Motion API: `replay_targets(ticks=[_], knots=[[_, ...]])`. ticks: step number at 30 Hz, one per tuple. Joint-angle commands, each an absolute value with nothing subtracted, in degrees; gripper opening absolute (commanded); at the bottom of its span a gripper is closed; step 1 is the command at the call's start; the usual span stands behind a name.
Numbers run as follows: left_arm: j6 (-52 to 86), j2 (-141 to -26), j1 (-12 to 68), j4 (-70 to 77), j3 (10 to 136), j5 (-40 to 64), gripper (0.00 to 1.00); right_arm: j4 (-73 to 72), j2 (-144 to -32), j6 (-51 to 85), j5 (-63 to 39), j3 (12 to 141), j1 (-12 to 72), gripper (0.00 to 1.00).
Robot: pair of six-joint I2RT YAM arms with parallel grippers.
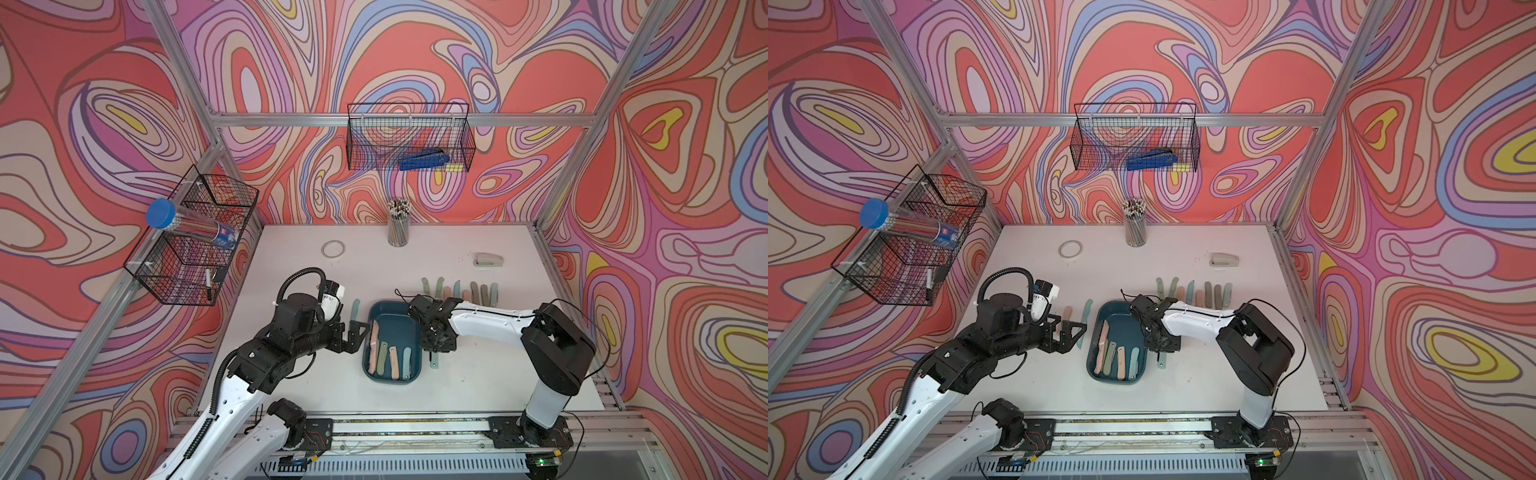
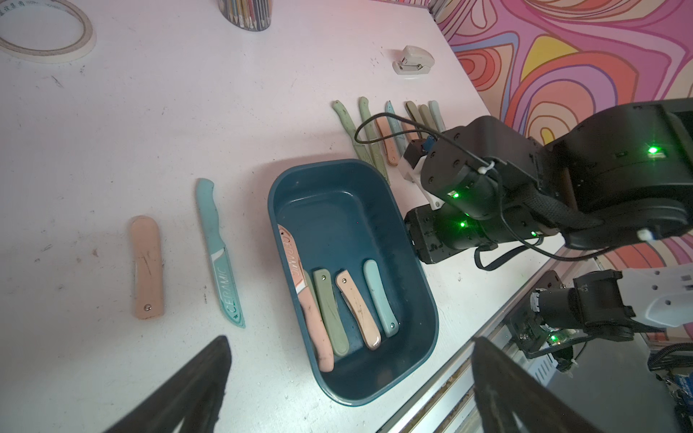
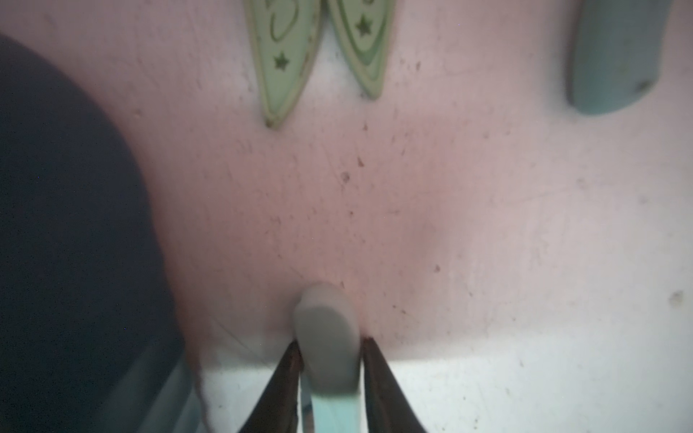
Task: Take the fruit knife out of the storage box
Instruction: Place the fruit knife at the center of the board, then pick up the fruit knife from the storage box.
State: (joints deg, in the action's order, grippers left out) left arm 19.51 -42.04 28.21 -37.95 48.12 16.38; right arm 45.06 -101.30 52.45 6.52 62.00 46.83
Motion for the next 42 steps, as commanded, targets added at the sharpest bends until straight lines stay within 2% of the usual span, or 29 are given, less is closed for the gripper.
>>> replay_targets(ticks=[1, 4, 11, 16, 24, 28, 34, 42], knots=[[18.8, -41.9, 28.5, -39.5, 49.3, 14.9, 1.0, 47.7, -97.2, 52.6, 8.6, 63.6, 46.8, 0.41], [18.8, -42.4, 28.5, -39.9, 49.5, 14.4, 1.0, 49.8, -94.4, 52.0, 11.0, 66.2, 47.8, 0.5], [18.9, -41.7, 28.5, -39.8, 49.5, 13.9, 1.0, 52.4, -92.2, 51.5, 15.6, 76.2, 52.9, 0.51], [18.9, -40.2, 28.5, -39.9, 49.4, 12.1, 1.0, 43.0, -94.7, 50.7, 9.7, 76.8, 53.1, 0.51], [19.0, -39.6, 28.5, -40.0, 49.4, 11.6, 1.0, 31.0, -104.7, 50.3, -2.0, 76.6, 53.2, 0.5], [19.0, -40.0, 28.5, -40.0, 49.5, 11.8, 1.0, 28.4, -109.2, 50.9, -4.6, 76.8, 53.1, 0.49], [18.9, -39.7, 28.5, -39.9, 49.4, 11.8, 1.0, 23.5, -114.4, 51.2, -8.6, 77.5, 53.1, 0.42], [18.9, -39.7, 28.5, -39.9, 49.4, 11.7, 1.0, 17.6, -117.3, 52.0, -10.1, 76.4, 52.7, 0.4]])
